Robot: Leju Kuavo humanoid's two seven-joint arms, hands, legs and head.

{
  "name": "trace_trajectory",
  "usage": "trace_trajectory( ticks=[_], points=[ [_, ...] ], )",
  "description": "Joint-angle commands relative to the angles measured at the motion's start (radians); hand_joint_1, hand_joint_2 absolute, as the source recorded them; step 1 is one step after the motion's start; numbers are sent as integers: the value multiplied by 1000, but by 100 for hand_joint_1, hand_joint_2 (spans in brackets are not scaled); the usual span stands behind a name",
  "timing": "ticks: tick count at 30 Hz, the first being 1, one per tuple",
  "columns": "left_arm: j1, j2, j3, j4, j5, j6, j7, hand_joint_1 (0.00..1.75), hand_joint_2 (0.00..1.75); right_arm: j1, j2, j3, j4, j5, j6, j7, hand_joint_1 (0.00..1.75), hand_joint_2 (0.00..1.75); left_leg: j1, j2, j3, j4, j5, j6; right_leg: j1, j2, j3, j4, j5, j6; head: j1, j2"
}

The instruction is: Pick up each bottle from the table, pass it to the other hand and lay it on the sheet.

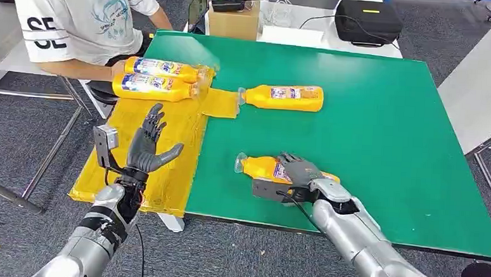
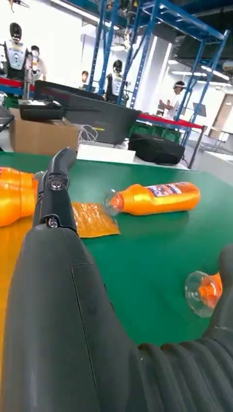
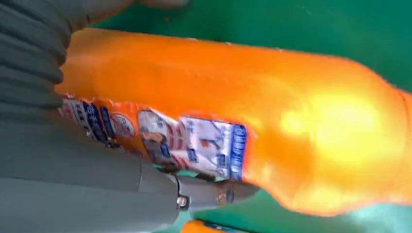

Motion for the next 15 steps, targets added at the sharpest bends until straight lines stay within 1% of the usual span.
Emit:
trace_trajectory(
  ticks=[1, 3, 4, 6, 7, 8, 9, 10, 15],
  points=[
    [-50, -8, 27, 90, -1, -2, -1, 0, 175, -48, -38, 103, 99, 9, 14, -4, 16, 175, 1, -1, 5, 0, -2, -1, 1, -2, 6, -1, -2, -2, 0, 0],
    [-50, -8, 27, 90, -1, -2, -1, 0, 175, -48, -38, 103, 99, 9, 14, -4, 16, 175, 0, 0, 2, -1, -1, -1, 1, -1, 3, -1, -1, -1, 0, 0],
    [-50, -8, 27, 90, -1, -2, -1, 0, 175, -48, -38, 103, 99, 9, 14, -4, 16, 175, 1, 0, 5, 0, -2, -1, 1, -1, 5, 0, -2, -2, 0, 0],
    [-50, -8, 27, 90, -1, -2, -1, 0, 175, -48, -38, 103, 99, 9, 14, -4, 16, 175, 0, -1, 3, -1, -1, -1, 1, -2, 4, -1, -1, -1, 0, 0],
    [-50, -8, 27, 90, -1, -2, -1, 0, 175, -48, -38, 103, 99, 9, 14, -4, 16, 175, 1, -1, 6, 0, -2, -2, 1, -2, 6, -1, -2, -2, 0, 0],
    [-50, -9, 28, 91, -1, -1, -2, 0, 175, -51, -37, 108, 100, 13, 16, -2, 150, 175, 1, -1, 4, 0, -1, -1, 1, -2, 5, -1, -2, -2, 0, 0],
    [-50, -8, 30, 93, 1, -2, -3, 0, 175, -56, -38, 109, 106, 9, 28, -7, 175, 175, 1, -1, 3, 0, -1, -1, 1, -1, 4, -1, -1, -1, 0, 0],
    [-50, -8, 31, 94, 1, -3, -3, 0, 175, -60, -40, 113, 109, 10, 33, -10, 175, 175, 1, 0, 5, 0, -2, -2, 1, -1, 5, -1, -2, -2, 0, 0],
    [-50, -3, 36, 94, -2, 3, -11, 0, 175, -85, -24, 101, 128, -25, 28, -43, 175, 175, 0, 0, 3, 0, -1, -1, 1, -1, 3, -1, -1, -1, 0, 0]
  ],
)
